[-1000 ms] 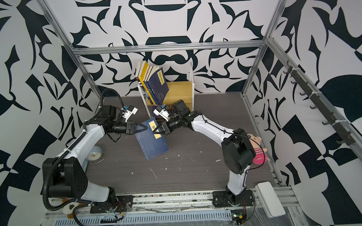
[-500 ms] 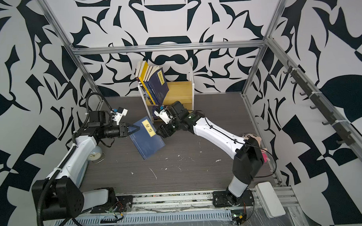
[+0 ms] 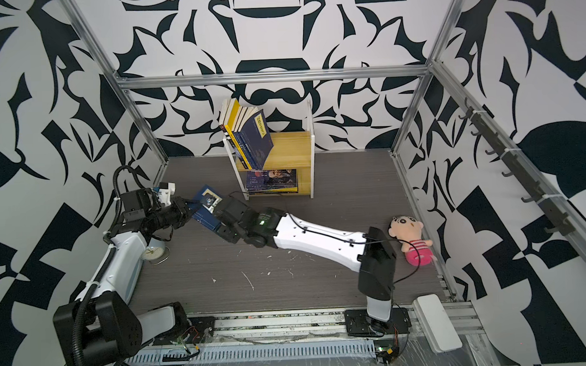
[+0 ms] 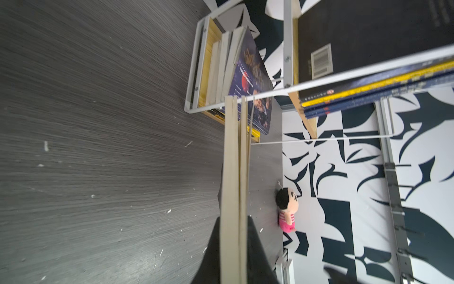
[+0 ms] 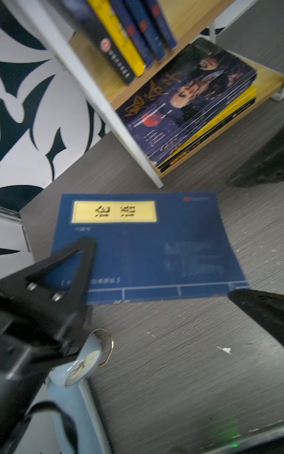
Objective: Stacking books/files
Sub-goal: Pick up the book from the center of the table.
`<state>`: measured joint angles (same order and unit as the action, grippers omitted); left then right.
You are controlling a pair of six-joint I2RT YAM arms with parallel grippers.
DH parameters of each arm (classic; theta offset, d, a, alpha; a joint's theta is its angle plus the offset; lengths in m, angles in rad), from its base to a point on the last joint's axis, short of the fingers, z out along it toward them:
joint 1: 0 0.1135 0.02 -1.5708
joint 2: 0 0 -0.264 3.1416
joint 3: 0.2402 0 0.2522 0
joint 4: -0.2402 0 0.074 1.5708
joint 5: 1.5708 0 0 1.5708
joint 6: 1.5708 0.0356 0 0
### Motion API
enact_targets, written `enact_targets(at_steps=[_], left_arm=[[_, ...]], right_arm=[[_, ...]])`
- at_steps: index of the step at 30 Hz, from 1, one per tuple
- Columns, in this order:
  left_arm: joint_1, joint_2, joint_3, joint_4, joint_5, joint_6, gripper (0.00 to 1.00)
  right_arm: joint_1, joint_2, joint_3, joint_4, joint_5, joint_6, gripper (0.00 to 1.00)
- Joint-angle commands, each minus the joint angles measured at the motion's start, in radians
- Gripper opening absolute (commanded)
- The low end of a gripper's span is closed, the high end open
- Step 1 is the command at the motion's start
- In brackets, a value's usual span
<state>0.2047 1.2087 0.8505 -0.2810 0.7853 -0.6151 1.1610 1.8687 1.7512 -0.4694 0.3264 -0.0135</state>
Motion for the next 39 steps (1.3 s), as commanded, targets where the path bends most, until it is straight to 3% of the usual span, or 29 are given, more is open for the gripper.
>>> enact_targets(at_steps=[1,8,15,18,21,25,30,34,39], left_arm=[[0.004,-0.017,0.010,0.026,-0.016,-0.057,0.00],[0.005,-0.008,0.026,0.004,-0.042,-0.056,0.00],[0.005,-0.004,0.026,0.004,-0.044,-0.067,0.00],[0.005,0.002,0.022,0.018,-0.046,-0.077,0.00],[0.008,0.003,0.028,0.008,-0.048,-0.079,0.00],[0.011,0.002,0.022,0.024,-0.042,-0.091,0.00],[0.023,0.000,0.021,0.023,-0.044,-0.089,0.20],[0.034,-0.003,0.015,0.032,-0.055,-0.072,0.57],[0.072,-0.002,0.036,0.010,-0.056,0.032,0.84]], right_arm=[[0.022,0.093,0.176,-0.074,0.104,0.019,0.68],[0.055,0.334,0.502,-0.228,0.209,0.011,0.67],[0.050,0.466,0.668,-0.293,0.246,-0.007,0.60],[0.043,0.489,0.688,-0.298,0.255,-0.007,0.47],[0.036,0.491,0.687,-0.298,0.270,-0.009,0.19],[0.025,0.475,0.654,-0.287,0.295,-0.022,0.00],[0.014,0.408,0.573,-0.245,0.299,-0.043,0.00],[-0.009,0.289,0.411,-0.134,0.240,-0.041,0.00],[-0.054,0.096,0.198,-0.036,0.181,-0.009,0.00]])
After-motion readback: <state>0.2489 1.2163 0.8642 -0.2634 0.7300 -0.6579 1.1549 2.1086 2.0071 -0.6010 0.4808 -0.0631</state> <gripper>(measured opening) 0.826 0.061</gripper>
